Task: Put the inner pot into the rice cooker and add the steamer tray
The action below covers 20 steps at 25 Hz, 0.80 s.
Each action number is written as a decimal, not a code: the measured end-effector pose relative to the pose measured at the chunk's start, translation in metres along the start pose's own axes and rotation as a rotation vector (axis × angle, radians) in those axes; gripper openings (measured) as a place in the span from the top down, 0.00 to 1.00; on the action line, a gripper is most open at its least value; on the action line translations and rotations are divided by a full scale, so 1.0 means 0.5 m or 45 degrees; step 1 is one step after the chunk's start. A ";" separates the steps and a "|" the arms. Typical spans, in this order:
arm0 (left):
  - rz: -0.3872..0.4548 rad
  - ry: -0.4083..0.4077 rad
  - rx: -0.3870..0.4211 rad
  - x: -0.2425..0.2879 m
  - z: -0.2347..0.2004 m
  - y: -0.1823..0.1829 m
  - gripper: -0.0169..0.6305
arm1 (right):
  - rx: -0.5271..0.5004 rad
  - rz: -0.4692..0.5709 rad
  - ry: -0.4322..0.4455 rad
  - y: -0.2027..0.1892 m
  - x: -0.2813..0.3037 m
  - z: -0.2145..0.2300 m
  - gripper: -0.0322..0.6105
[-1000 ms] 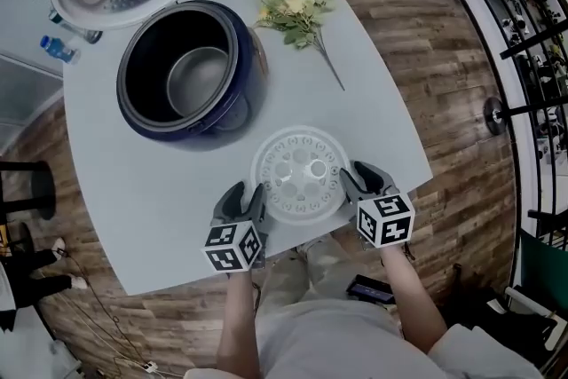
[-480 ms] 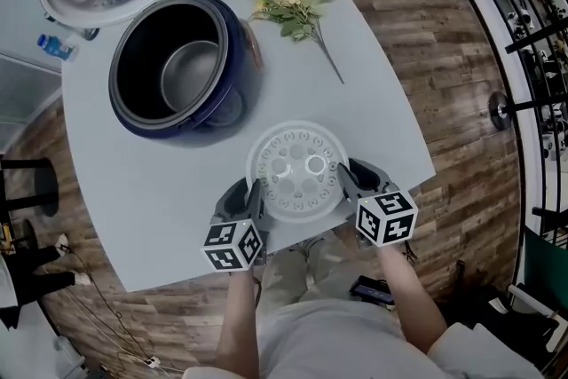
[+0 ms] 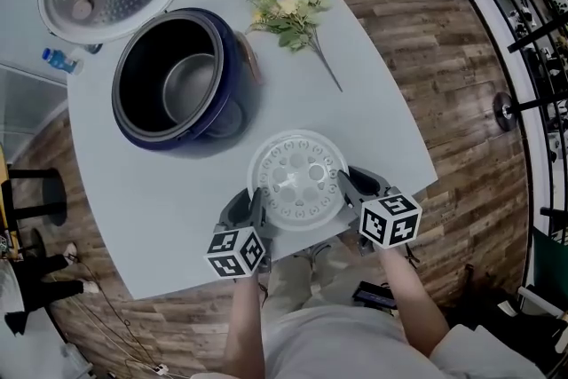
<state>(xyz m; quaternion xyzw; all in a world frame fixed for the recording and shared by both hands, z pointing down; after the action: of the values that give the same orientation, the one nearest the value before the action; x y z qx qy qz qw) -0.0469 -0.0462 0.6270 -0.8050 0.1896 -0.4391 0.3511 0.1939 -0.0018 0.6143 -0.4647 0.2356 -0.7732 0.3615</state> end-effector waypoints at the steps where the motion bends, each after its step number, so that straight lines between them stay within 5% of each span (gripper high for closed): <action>1: -0.005 0.005 -0.001 0.000 0.000 0.001 0.84 | 0.002 0.001 0.004 0.001 0.001 0.000 0.83; 20: 0.019 -0.005 0.015 -0.015 0.035 0.049 0.86 | 0.050 0.064 0.024 0.038 -0.041 0.000 0.85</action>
<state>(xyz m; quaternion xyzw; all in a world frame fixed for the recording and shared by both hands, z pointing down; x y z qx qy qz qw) -0.0362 -0.0512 0.5983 -0.8024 0.1921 -0.4360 0.3594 0.2066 0.0021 0.5896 -0.4442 0.2352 -0.7727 0.3877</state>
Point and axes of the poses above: the fingertips, and each gripper's own axes: x forward along the fingers, z to its right, y out of its top, the point moved 5 cm from there along -x, backward along the fingers, and after that the axes turned 6 degrees about z, right-handed, at the moved point
